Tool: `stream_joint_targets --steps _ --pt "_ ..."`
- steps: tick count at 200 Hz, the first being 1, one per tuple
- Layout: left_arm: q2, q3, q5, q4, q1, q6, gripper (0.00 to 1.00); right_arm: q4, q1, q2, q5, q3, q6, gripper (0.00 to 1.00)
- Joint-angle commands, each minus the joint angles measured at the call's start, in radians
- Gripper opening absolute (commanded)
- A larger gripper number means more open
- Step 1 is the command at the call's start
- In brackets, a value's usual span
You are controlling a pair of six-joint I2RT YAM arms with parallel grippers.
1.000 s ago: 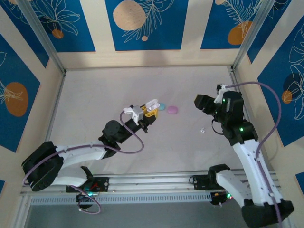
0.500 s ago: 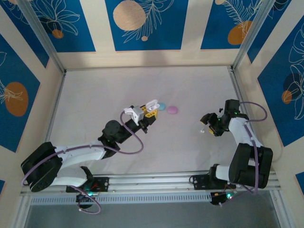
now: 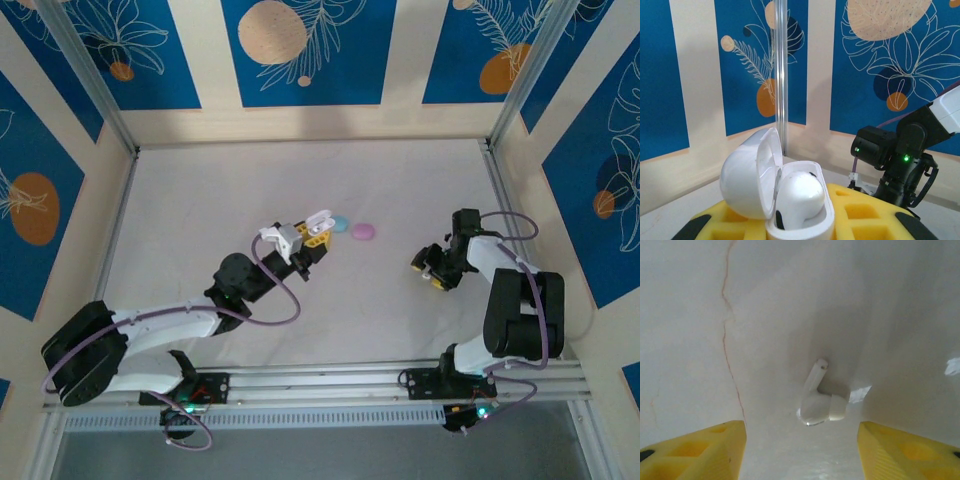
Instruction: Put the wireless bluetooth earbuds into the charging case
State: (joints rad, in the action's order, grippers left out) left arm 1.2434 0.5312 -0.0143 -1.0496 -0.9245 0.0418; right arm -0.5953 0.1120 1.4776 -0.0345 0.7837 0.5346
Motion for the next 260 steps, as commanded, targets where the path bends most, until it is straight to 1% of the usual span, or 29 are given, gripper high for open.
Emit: stream_joint_targets --steps 1,47,94,149,178,204,234,260 --pt "-0.029 -0.010 -0.022 -0.012 -0.012 -0.020 0.09 -0.013 -0.013 0.022 0.059 0.043 -0.025 0.61" --pt "-0.024 -0.008 -0.024 -0.012 -0.011 -0.023 0.10 -0.012 -0.035 0.087 0.035 0.079 -0.036 0.58" --pt "-0.029 -0.010 -0.029 -0.006 -0.011 -0.026 0.10 -0.014 -0.078 0.099 0.035 0.077 -0.013 0.58" --pt "-0.021 -0.005 -0.027 -0.007 -0.011 -0.025 0.10 -0.006 -0.136 0.107 -0.073 0.100 0.014 0.57" --pt "-0.020 -0.002 -0.026 -0.006 -0.011 -0.025 0.10 0.011 -0.169 0.123 -0.101 0.127 0.000 0.57" --pt "-0.021 -0.001 -0.023 0.000 -0.010 -0.023 0.10 -0.025 -0.181 0.136 -0.096 0.166 -0.032 0.57" --pt "-0.027 -0.002 -0.024 0.007 -0.011 -0.022 0.10 -0.065 -0.180 0.102 -0.098 0.187 -0.072 0.57" --pt "-0.023 0.000 -0.019 0.007 -0.011 -0.019 0.10 -0.059 -0.158 0.090 -0.015 0.200 -0.103 0.57"
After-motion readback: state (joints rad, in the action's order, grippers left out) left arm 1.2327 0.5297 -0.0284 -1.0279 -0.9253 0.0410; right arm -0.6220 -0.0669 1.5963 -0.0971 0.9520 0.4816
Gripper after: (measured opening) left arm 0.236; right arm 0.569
